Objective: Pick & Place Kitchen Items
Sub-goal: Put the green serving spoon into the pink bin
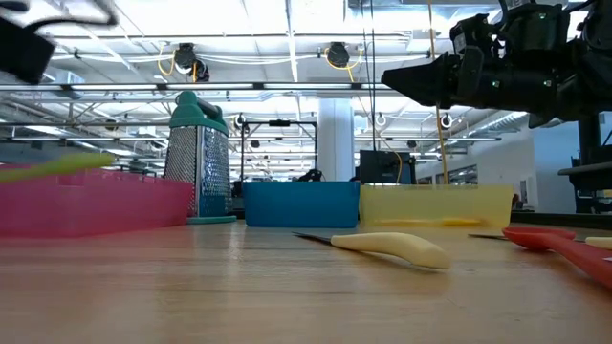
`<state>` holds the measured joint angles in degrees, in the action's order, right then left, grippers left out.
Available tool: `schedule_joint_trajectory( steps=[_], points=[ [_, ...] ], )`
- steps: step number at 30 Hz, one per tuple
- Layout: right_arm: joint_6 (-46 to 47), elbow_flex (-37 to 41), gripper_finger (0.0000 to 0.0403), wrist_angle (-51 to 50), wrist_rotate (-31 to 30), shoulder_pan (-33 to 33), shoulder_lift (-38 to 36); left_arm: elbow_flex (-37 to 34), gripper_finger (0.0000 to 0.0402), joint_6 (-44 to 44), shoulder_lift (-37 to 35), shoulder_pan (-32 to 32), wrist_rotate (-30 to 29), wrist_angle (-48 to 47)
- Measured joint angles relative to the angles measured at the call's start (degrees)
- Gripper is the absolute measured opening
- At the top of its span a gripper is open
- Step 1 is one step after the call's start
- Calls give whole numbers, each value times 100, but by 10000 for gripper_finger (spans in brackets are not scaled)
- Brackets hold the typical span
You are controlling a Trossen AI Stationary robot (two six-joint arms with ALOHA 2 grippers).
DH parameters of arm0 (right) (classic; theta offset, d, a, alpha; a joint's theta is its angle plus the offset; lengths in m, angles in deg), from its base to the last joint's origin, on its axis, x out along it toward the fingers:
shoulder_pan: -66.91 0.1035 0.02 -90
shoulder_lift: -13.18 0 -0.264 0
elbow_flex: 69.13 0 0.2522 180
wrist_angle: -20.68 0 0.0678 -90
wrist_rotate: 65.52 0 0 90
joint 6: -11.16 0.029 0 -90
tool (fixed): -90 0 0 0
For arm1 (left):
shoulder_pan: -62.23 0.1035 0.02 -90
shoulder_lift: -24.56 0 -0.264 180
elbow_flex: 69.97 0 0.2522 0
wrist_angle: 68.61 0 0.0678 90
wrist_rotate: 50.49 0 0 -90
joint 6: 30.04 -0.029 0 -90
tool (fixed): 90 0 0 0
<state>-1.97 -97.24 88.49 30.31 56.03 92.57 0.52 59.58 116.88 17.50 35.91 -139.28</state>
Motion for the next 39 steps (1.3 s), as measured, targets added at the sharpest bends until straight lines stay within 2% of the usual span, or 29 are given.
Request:
schedule_joint_trajectory(
  steps=[5,10,14,17,20,25,28,32,39],
  points=[
    [2,0,180,1,0,1,2,572,41,-10,-2,176,-831,-867],
    [2,0,180,35,0,-1,0,1103,41,199,-6,681,-1288,-2035],
    [0,0,180,44,0,1,1,1326,49,49,-16,1247,-1290,-2684],
    [1,0,180,44,1,1,0,1280,52,-209,-16,1798,-1058,-2841],
    [26,0,180,47,0,0,2,1217,54,-95,-16,2413,-944,-3252],
    [24,0,180,47,0,0,1,979,55,-603,-16,3377,-921,-3097],
    [26,0,180,47,0,1,2,704,56,-1145,-24,3835,-819,-2614],
    [38,0,180,-7,0,1,0,136,57,-1794,-17,4234,-484,-1855],
    [107,0,180,-404,0,8,2,-673,58,-2305,-17,4663,-291,-931]
  ],
)
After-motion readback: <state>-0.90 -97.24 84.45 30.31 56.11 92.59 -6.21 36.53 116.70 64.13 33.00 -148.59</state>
